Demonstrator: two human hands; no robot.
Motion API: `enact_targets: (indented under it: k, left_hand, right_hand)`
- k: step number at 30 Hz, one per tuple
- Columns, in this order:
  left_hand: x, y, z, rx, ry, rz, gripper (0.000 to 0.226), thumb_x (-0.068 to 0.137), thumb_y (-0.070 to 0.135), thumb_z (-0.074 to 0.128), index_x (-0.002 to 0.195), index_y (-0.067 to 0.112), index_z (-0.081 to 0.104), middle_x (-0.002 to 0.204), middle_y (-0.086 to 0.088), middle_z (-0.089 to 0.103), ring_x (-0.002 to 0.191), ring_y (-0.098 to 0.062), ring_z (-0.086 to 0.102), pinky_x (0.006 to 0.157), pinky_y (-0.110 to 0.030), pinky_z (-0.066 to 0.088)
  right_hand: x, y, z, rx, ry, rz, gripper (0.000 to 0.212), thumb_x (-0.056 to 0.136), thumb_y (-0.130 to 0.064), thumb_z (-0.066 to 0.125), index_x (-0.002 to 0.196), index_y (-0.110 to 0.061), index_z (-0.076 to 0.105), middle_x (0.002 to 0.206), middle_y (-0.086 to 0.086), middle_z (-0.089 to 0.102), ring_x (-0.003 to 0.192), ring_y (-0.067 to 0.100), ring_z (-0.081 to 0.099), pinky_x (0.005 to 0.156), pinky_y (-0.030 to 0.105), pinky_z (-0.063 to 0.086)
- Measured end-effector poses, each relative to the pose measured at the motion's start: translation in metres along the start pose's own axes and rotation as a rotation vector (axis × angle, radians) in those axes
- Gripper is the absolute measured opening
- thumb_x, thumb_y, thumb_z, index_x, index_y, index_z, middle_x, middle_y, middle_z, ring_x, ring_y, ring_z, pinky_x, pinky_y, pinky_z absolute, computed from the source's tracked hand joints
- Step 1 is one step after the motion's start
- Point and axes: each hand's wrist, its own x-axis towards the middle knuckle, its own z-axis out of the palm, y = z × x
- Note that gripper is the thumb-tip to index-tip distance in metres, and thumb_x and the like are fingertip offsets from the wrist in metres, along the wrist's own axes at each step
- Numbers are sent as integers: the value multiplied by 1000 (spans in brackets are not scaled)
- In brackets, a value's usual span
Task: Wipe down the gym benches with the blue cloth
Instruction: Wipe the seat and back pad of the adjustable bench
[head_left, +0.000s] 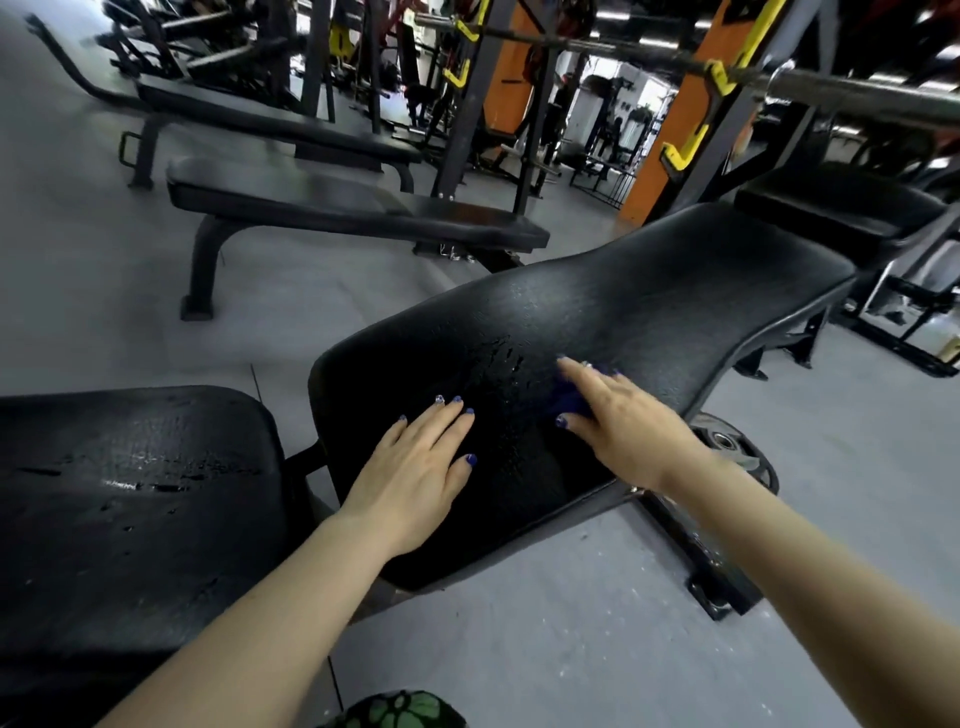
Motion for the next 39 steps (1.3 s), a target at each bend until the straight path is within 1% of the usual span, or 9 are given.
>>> enact_targets:
  k: [5,8,12,15,19,23,29,35,39]
  left_hand:
    - [-7,-6,7,-41,66,-47,73,89,50,1,153,22,21,161,6,13,148,-8,4,120,-32,2]
    - [-5,-4,5,-49,88,-41,71,90,47,6,152,19,26,159,3,18,148,-12,10,119,-33,3]
    - [-9,-10,6,-48,92,-15,68,92,47,9,151,19,28,159,2,20,148,-13,12,119,-33,6]
    - [-10,-14,6,-73,82,-9,68,92,48,9,152,19,25,160,3,17,148,-12,8,120,-33,5]
    - [-10,-15,11,-76,70,-3,66,94,46,10,152,18,25,160,2,17,149,-13,8,121,-40,13]
    - [-9,-18,10,-62,78,-9,62,96,44,17,149,16,34,158,0,27,147,-15,19,118,-43,22]
    - [-9,-16,11,-55,59,-22,64,96,45,5,154,21,18,162,4,10,149,-10,-1,121,-41,9]
    - [-10,-20,10,-70,62,-10,64,96,45,5,153,21,20,162,3,13,149,-10,0,121,-39,7]
    - [-12,-18,9,-79,52,5,66,94,46,2,154,21,14,163,3,7,149,-10,-5,122,-38,3]
  right_hand:
    - [3,-6,9,14,201,221,34,96,-22,58,124,-3,59,137,13,54,138,31,38,113,37,27]
    - [0,-41,31,-23,253,124,29,89,-18,63,111,0,65,124,17,63,125,37,53,108,40,39]
    - [-27,-63,41,17,83,-135,45,89,-35,52,125,-10,62,136,7,58,130,25,51,111,36,38]
    - [-25,-41,23,22,-40,-145,53,93,-48,40,134,-18,56,145,-4,51,137,14,43,116,34,30]
    - [24,-21,9,88,-43,-63,45,97,-31,56,138,-14,52,150,-2,44,144,14,30,119,25,17]
    - [101,-16,13,60,-59,-4,41,97,-27,57,135,-12,53,149,5,45,144,23,31,117,35,24]
    - [213,-61,43,19,-67,83,34,98,-37,49,117,-12,60,131,9,53,120,33,50,97,39,39]
    - [212,-97,57,52,-181,-263,43,99,-36,51,137,-15,52,149,0,44,139,22,35,109,29,25]
    - [205,-38,35,84,-63,-63,37,99,-34,51,133,-20,56,142,4,52,131,30,45,110,35,27]
